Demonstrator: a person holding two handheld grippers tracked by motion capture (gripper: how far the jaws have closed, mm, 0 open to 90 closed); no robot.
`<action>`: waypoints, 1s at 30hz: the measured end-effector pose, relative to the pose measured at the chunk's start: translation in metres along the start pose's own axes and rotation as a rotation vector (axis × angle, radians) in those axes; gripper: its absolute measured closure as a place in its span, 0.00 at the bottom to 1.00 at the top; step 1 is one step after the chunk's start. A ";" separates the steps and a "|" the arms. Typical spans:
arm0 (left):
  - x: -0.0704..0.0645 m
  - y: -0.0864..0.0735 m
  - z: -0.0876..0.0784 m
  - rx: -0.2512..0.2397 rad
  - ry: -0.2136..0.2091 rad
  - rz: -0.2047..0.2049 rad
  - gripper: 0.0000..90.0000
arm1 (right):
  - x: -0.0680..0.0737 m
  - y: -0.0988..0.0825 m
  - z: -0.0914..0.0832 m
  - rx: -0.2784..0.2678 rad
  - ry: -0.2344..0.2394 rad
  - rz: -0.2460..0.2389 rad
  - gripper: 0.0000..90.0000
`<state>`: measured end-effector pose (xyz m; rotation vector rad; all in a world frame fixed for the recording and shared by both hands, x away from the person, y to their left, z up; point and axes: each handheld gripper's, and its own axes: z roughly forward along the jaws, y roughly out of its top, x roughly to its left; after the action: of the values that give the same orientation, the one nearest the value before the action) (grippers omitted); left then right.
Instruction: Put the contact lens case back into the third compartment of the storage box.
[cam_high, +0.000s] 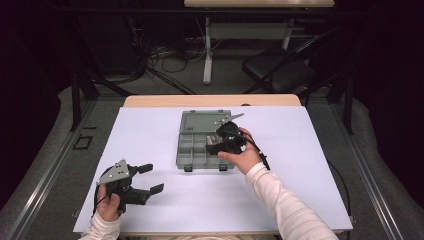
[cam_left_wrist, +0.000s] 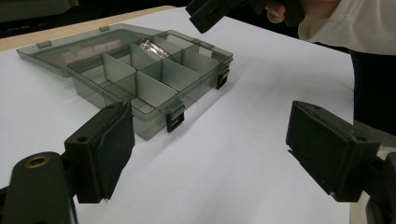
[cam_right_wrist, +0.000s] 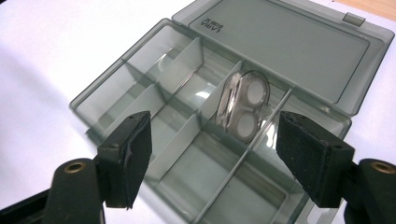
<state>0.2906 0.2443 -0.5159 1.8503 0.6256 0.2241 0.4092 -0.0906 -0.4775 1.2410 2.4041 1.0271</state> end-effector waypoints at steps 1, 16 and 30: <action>0.000 0.000 0.000 0.000 0.001 0.000 0.18 | 0.001 -0.002 -0.002 0.000 0.001 -0.006 0.29; 0.000 -0.001 -0.001 0.004 0.003 0.000 0.18 | 0.011 -0.036 -0.031 -0.005 0.016 -0.039 0.29; -0.001 -0.001 -0.001 0.001 0.007 0.000 0.18 | 0.018 -0.065 -0.049 -0.046 0.020 -0.029 0.29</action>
<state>0.2892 0.2452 -0.5159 1.8515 0.6307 0.2297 0.3340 -0.1254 -0.4846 1.1820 2.3916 1.0850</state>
